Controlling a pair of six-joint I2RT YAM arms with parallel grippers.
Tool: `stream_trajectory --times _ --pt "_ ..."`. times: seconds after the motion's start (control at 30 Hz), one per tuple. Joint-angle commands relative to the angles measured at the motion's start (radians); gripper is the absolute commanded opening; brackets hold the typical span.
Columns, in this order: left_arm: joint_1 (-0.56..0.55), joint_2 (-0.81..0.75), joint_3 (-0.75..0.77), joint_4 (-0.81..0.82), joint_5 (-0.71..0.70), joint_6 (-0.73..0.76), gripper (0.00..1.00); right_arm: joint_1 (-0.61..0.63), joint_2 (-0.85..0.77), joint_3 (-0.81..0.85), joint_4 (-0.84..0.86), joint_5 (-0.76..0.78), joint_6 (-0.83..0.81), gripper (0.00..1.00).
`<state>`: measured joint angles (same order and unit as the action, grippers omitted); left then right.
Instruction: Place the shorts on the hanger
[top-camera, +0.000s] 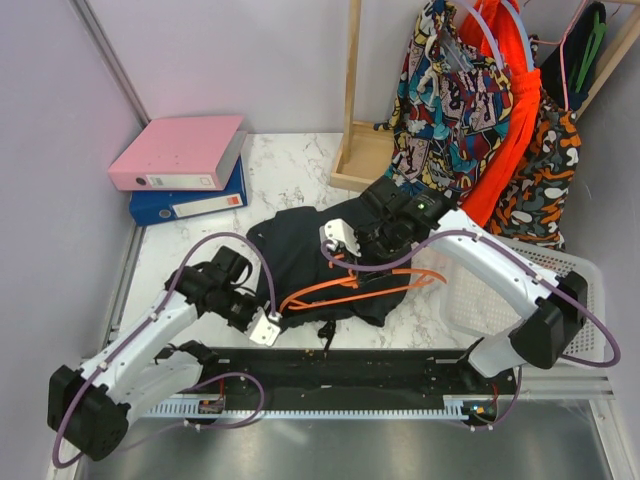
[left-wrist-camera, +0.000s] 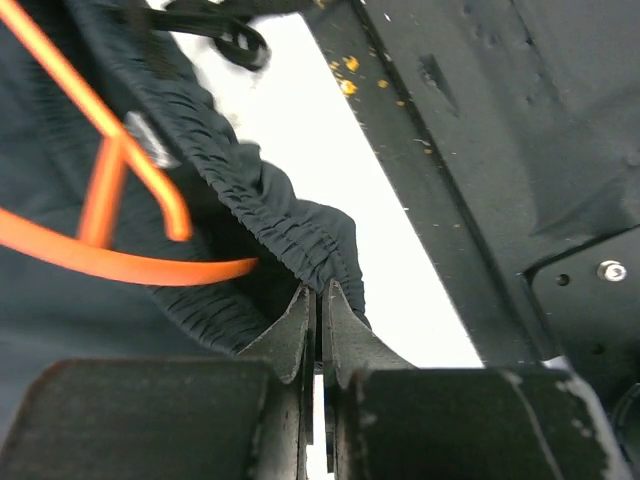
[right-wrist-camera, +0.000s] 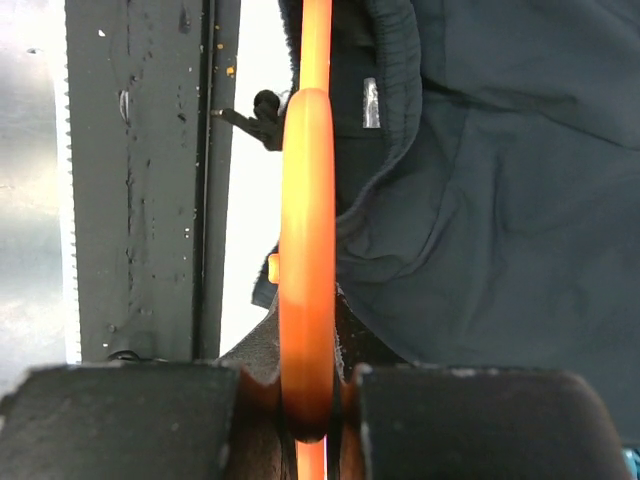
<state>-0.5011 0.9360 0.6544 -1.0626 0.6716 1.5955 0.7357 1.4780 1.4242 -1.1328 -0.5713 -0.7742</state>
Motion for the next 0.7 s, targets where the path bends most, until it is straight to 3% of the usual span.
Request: stream_trajectory --times 0.0,0.27,0.5,0.63,0.67 --pt "-0.025 -0.083 0.039 0.018 -0.009 0.020 0.02 0.008 0.050 0.087 -0.016 -0.076 -0.043 0.00" --pt "-0.037 -0.085 0.123 0.042 0.005 -0.037 0.02 0.082 0.120 0.154 -0.005 -0.091 -0.043 0.00" --pt "-0.042 -0.077 0.128 0.107 0.014 -0.115 0.04 0.096 0.113 0.102 0.126 -0.133 0.044 0.00" --pt "-0.025 -0.094 0.117 0.183 -0.039 -0.374 0.53 0.096 0.073 0.012 0.234 -0.154 0.108 0.00" --pt "0.002 -0.101 0.119 0.167 -0.021 -0.414 0.57 0.096 0.059 -0.022 0.248 -0.159 0.111 0.00"
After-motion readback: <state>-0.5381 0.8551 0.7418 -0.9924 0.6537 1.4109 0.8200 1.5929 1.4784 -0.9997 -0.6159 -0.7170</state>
